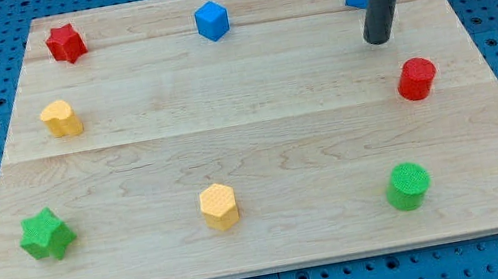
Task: Push the blue blocks into the red star
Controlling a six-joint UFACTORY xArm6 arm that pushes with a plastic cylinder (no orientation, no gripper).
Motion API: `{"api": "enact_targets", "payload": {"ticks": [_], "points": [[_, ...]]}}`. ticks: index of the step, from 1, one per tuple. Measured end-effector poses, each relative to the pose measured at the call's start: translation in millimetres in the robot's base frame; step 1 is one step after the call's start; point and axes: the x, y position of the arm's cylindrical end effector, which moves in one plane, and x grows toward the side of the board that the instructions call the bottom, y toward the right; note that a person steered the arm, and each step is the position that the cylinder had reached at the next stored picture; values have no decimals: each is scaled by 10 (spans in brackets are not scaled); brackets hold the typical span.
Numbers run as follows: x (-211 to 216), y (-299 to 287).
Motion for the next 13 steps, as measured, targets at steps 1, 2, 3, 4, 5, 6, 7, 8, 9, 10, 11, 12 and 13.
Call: {"api": "enact_targets", "payload": {"ticks": [1,2,3,4,5,6,7,8,9,10,11,12,13], "points": [[0,56],[0,126],[0,126],[10,161],[-107,233],[-265,576],[-678,618],[-933,532],[-987,-345],[-959,-1285],[-1009,-2269],[-1010,-2865],[-1061,-2552]]}}
